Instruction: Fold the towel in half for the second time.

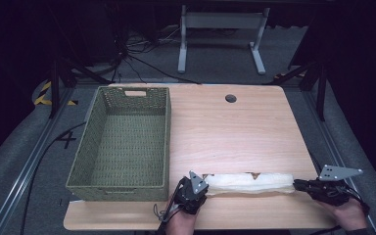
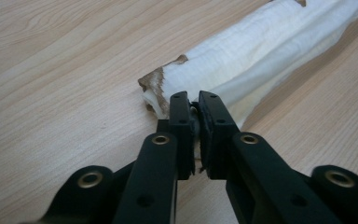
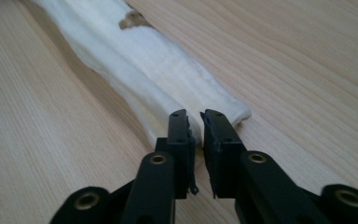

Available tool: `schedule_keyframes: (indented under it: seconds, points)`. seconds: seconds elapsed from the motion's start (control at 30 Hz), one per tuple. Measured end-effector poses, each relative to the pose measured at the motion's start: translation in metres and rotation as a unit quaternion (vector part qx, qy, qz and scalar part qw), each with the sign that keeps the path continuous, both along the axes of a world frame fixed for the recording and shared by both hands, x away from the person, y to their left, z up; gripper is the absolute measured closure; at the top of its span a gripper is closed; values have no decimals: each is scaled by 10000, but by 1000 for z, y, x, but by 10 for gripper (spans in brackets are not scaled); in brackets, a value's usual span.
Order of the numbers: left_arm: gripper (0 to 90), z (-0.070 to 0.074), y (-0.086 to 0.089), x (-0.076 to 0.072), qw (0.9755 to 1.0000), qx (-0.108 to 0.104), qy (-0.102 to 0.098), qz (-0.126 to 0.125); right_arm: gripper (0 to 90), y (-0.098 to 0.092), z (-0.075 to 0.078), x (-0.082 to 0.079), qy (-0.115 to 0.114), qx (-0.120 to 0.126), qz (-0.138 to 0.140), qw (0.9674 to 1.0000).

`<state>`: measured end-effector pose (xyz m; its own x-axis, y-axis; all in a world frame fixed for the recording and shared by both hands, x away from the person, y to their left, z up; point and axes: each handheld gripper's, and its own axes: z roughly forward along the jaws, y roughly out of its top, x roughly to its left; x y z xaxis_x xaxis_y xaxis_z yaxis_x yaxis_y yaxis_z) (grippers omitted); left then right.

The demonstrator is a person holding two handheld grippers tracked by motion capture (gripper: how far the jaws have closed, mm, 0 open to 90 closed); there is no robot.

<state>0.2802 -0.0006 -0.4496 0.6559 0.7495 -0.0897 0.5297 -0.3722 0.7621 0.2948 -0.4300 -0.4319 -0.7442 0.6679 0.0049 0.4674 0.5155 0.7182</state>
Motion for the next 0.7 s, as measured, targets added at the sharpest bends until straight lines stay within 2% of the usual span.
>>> schedule_keyframes:
  seconds: [0.13,0.23,0.33,0.4,0.47,0.57,0.7]
  points:
    - [778,11,1,0,9999,-70,-116,-39,782,-4,10,-2,-162,317,-78,9993]
    - [768,16,-1,1,9998,-86,-166,-70,799,-3,12,-2,-252,318,-57,9992]
    - [782,15,-4,3,9997,-101,-103,-180,839,1,7,-1,-60,250,88,9996]
    - [791,9,-6,6,9993,-150,61,-328,846,4,3,0,79,204,169,9996]
    - [804,2,-7,10,9985,-94,304,-451,860,8,-3,1,239,75,268,9993]
    - [805,-8,-7,14,9974,23,497,-518,872,10,-11,4,450,-92,334,9984]
    - [812,-15,-6,16,9975,146,390,-565,887,10,-13,5,482,-173,364,9980]
